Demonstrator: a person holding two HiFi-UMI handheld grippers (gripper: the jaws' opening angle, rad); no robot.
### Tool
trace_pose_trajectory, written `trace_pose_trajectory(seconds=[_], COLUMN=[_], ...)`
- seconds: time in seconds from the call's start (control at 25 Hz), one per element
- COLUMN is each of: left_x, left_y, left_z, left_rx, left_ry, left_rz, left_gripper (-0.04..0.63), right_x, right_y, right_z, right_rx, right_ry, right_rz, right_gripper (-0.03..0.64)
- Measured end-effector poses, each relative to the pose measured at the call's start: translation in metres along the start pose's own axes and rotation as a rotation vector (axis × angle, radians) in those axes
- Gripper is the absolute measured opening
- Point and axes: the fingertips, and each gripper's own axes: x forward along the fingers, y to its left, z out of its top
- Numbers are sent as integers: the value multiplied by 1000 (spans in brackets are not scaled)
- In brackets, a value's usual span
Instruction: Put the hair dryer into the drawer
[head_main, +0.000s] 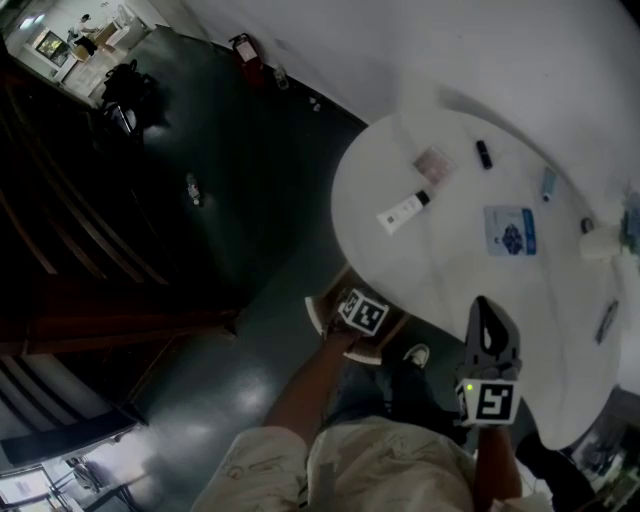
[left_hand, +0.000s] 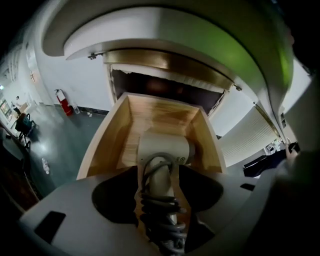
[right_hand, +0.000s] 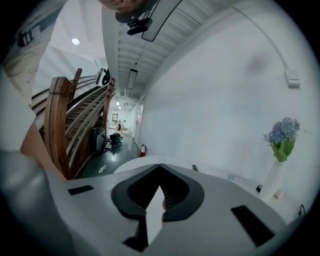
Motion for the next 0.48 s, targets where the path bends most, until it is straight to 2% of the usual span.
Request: trace_pose_trajectory(seconds=[0.28, 0.48], left_x=[-33, -71], left_y=[-3, -2], left_z=[4, 19], left_rx=[-10, -25], left_ry=[-46, -139], left_rz=[-9, 8], left_gripper=[250, 250], right_x=[2, 2], right_y=[3, 3], right_z=[10, 19], right_rx=[23, 40], right_ry=[-38, -61], right_rz=[9, 11], right_gripper=[6, 6])
